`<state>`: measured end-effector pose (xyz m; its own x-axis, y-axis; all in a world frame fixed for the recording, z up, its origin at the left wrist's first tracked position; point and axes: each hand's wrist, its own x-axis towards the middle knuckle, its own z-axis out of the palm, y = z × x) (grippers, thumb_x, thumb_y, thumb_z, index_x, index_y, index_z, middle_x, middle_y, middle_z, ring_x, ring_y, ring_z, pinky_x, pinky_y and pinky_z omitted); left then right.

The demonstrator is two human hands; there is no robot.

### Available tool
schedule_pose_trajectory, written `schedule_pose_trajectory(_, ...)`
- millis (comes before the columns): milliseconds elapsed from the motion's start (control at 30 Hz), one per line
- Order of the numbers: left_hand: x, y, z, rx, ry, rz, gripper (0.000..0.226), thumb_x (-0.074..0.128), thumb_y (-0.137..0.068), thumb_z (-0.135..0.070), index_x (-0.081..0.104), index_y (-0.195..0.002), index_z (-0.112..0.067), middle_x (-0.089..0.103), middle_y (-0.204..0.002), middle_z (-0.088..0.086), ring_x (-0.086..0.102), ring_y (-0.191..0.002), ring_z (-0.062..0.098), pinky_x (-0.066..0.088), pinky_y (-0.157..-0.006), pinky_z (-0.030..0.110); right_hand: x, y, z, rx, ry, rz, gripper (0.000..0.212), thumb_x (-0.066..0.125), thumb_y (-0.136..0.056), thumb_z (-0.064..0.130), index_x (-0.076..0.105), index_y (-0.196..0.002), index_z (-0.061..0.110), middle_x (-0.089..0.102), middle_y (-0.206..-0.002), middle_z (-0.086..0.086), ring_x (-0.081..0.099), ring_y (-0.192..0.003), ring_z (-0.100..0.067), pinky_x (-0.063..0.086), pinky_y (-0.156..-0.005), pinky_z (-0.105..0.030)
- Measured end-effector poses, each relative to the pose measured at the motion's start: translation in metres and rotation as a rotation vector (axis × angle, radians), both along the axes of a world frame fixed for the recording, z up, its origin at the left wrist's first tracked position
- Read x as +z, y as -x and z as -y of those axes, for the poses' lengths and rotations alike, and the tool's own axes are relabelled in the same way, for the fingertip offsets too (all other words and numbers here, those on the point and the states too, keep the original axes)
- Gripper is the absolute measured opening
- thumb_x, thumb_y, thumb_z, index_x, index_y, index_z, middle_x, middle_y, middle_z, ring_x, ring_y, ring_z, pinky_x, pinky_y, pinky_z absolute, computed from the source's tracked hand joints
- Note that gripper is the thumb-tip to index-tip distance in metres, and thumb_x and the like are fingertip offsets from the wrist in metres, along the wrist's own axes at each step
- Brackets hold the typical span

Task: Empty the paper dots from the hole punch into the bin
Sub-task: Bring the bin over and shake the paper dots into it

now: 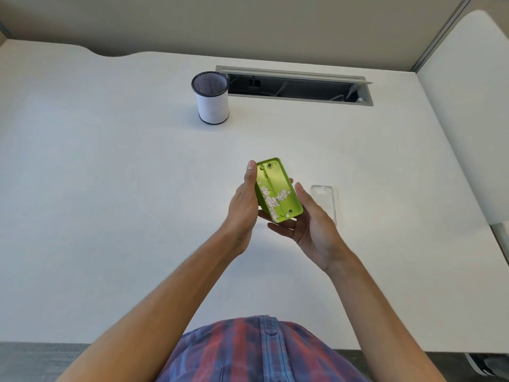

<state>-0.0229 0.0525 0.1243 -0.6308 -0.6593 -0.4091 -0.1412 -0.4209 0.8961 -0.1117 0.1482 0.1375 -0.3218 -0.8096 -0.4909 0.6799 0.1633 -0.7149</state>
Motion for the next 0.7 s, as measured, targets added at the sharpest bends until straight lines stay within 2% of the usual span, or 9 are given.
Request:
schedule_pose_trajectory(100, -0.004, 0.001, 0.009, -0.043, -0.018, 0.004, 0.065, 0.025, -0.097, -0.068, 0.071, -0.116, -0.027, 0.075, -0.116, -0.005, 0.064, -0.119, 0.013, 0.036, -0.114, 0.04, 0.0, 0.0, 0.001, -0.034, -0.006, 0.006, 0.035, 0.049, -0.097, 0.04, 0.063, -0.124, 0.024, 0.072, -0.117, -0.013, 0.073, -0.099, -0.034, 0.061, -0.079, -0.033)
schedule_pose_trajectory(167, -0.01, 0.003, 0.014, -0.052, -0.027, 0.007, 0.07, 0.032, -0.087, -0.078, 0.07, -0.119, -0.029, 0.073, -0.122, -0.003, 0.06, -0.125, 0.016, 0.032, -0.117, 0.045, 0.002, 0.0, 0.002, -0.045, -0.022, -0.005, 0.039, 0.048, -0.098, 0.038, 0.06, -0.129, 0.017, 0.071, -0.12, -0.016, 0.073, -0.099, -0.034, 0.061, -0.076, -0.031)
schedule_pose_trajectory(233, -0.017, 0.006, 0.02, -0.076, -0.019, 0.02, 0.08, 0.032, -0.079, -0.084, 0.067, -0.125, -0.029, 0.07, -0.128, -0.003, 0.058, -0.127, 0.016, 0.028, -0.118, 0.044, 0.001, 0.001, 0.002, -0.049, -0.036, -0.011, 0.043, 0.047, -0.099, 0.037, 0.06, -0.13, 0.01, 0.07, -0.121, -0.018, 0.072, -0.1, -0.033, 0.06, -0.074, -0.029)
schedule_pose_trajectory(267, -0.02, 0.006, 0.022, -0.083, 0.009, 0.029, 0.081, 0.028, -0.081, -0.083, 0.067, -0.125, -0.028, 0.069, -0.129, -0.003, 0.058, -0.127, 0.015, 0.028, -0.117, 0.041, 0.0, 0.002, 0.002, -0.055, -0.043, -0.011, 0.041, 0.047, -0.1, 0.036, 0.062, -0.126, 0.008, 0.07, -0.12, -0.019, 0.072, -0.101, -0.034, 0.059, -0.074, -0.029)
schedule_pose_trajectory(333, -0.024, 0.007, 0.031, -0.041, 0.095, 0.03, 0.073, 0.02, -0.092, -0.074, 0.07, -0.109, -0.024, 0.071, -0.12, -0.001, 0.061, -0.12, 0.013, 0.035, -0.111, 0.038, -0.001, 0.004, 0.003, -0.072, -0.048, -0.008, 0.038, 0.048, -0.099, 0.035, 0.066, -0.118, 0.008, 0.071, -0.118, -0.019, 0.071, -0.103, -0.036, 0.058, -0.073, -0.029)
schedule_pose_trajectory(400, -0.032, 0.009, 0.044, 0.075, 0.166, 0.046, 0.063, 0.023, -0.101, -0.061, 0.067, -0.089, -0.018, 0.074, -0.105, -0.002, 0.065, -0.109, 0.01, 0.042, -0.102, 0.038, 0.0, 0.006, 0.004, -0.098, -0.042, 0.003, 0.035, 0.05, -0.096, 0.035, 0.069, -0.112, 0.01, 0.071, -0.117, -0.017, 0.07, -0.105, -0.037, 0.059, -0.074, -0.029)
schedule_pose_trajectory(433, -0.039, 0.01, 0.053, 0.139, 0.199, 0.066, 0.057, 0.029, -0.102, -0.057, 0.066, -0.087, -0.015, 0.074, -0.099, -0.004, 0.066, -0.105, 0.01, 0.045, -0.097, 0.037, 0.0, 0.008, 0.005, -0.109, -0.039, 0.008, 0.034, 0.051, -0.095, 0.035, 0.07, -0.11, 0.012, 0.072, -0.117, -0.016, 0.071, -0.103, -0.036, 0.059, -0.074, -0.029)
schedule_pose_trajectory(567, -0.068, 0.015, 0.084, 0.312, 0.367, 0.195, 0.034, 0.058, -0.097, -0.044, 0.062, -0.099, -0.01, 0.07, -0.102, -0.003, 0.063, -0.098, 0.007, 0.043, -0.081, 0.025, 0.005, 0.013, 0.01, -0.14, -0.007, 0.033, 0.036, 0.052, -0.092, 0.036, 0.068, -0.113, 0.01, 0.071, -0.119, -0.017, 0.071, -0.102, -0.035, 0.06, -0.074, -0.029)
schedule_pose_trajectory(700, -0.083, 0.024, 0.121, 0.39, 0.507, 0.293, 0.033, 0.07, -0.088, -0.036, 0.056, -0.106, -0.012, 0.063, -0.103, -0.003, 0.06, -0.103, 0.016, 0.045, -0.086, 0.03, 0.011, 0.017, 0.016, -0.153, 0.014, 0.043, 0.046, 0.053, -0.088, 0.036, 0.063, -0.122, 0.007, 0.069, -0.121, -0.021, 0.071, -0.102, -0.035, 0.059, -0.072, -0.029)
